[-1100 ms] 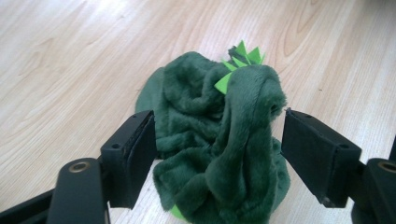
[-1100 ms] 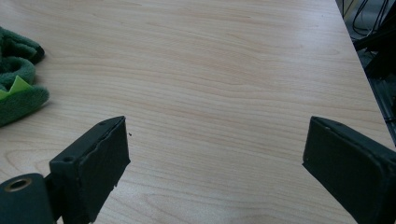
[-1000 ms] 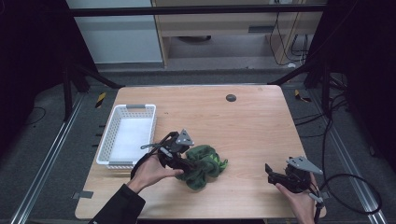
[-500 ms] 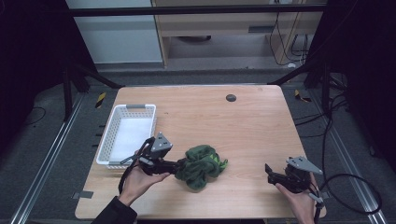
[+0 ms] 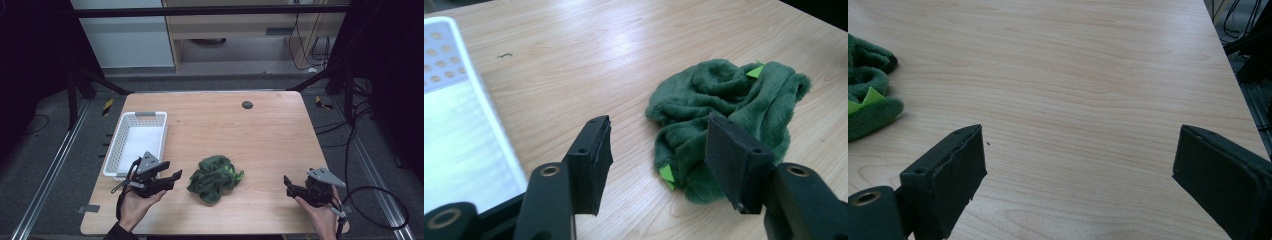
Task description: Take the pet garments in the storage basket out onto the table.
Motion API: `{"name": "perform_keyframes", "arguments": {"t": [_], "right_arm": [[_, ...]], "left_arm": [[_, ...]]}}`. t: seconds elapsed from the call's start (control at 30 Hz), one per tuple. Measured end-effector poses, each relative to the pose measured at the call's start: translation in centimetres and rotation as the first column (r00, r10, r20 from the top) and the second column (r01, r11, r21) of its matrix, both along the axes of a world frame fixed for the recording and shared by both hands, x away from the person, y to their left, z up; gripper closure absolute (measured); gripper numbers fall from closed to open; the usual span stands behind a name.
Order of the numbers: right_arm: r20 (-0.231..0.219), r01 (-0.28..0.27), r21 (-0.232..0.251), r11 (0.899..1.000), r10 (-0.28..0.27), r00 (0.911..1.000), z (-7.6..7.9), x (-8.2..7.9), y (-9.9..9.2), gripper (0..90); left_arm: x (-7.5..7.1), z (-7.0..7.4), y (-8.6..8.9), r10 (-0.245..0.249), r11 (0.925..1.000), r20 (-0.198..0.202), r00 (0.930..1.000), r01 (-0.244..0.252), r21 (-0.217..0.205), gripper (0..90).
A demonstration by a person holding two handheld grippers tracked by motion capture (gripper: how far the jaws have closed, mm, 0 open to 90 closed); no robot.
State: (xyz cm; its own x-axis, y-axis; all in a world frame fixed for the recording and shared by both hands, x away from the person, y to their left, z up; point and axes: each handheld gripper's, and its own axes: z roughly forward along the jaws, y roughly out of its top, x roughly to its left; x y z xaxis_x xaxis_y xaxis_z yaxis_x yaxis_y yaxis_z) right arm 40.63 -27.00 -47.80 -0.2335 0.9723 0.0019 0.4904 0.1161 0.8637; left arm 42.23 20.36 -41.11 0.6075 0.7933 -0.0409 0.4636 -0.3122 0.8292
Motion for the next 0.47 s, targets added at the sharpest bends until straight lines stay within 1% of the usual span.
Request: {"name": "perform_keyframes", "arguments": {"t": [0.13, 0.2, 0.23, 0.27, 0.3, 0.33, 0.4, 0.43, 0.47], "right_arm": [[-0.001, -0.003, -0.002, 1.0, 0.003, 1.0, 0.0, -0.1, 0.1, 6.7], [-0.007, -0.002, 0.005, 1.0, 0.002, 1.0, -0.1, -0.1, 0.1, 6.7], [-0.007, -0.002, 0.005, 1.0, 0.002, 1.0, -0.1, -0.1, 0.1, 6.7], [-0.005, -0.004, 0.001, 1.0, 0.004, 1.0, -0.2, -0.1, 0.1, 6.8], [-0.004, -0.004, -0.001, 1.0, 0.004, 1.0, -0.1, -0.2, 0.2, 7.0], [-0.004, -0.004, -0.001, 1.0, 0.004, 1.0, -0.1, -0.2, 0.2, 7.0], [-0.005, -0.003, 0.007, 1.0, 0.003, 1.0, -0.1, -0.3, 0.2, 6.9], [-0.004, -0.005, 0.002, 1.0, 0.005, 1.0, -0.1, -0.3, 0.2, 7.0], [-0.004, -0.005, 0.002, 1.0, 0.005, 1.0, -0.1, -0.3, 0.2, 7.0]], "left_arm": [[-0.5, -0.3, 1.1, 0.044, 0.9986, 0.023, 0.9988, -0.043, -0.03, 45.0], [-0.9, -0.9, 2.0, 0.078, 0.9955, 0.035, 0.9964, -0.076, -0.057, 45.3], [-0.9, -0.9, 2.0, 0.078, 0.9955, 0.035, 0.9964, -0.076, -0.057, 45.3], [-1.0, -1.1, 2.3, 0.087, 0.9942, 0.031, 0.9957, -0.085, -0.066, 45.3], [-1.1, -1.3, 2.9, 0.102, 0.9927, 0.026, 0.9944, -0.1, -0.066, 45.2], [-1.1, -1.3, 2.9, 0.102, 0.9927, 0.026, 0.9944, -0.1, -0.066, 45.2], [-1.3, -1.3, 3.5, 0.12, 0.9898, 0.031, 0.9923, -0.117, -0.081, 45.1], [-1.6, -1.4, 4.0, 0.131, 0.9881, 0.046, 0.9904, -0.126, -0.088, 44.9], [-1.6, -1.4, 4.0, 0.131, 0.9881, 0.046, 0.9904, -0.126, -0.088, 44.6]]}}
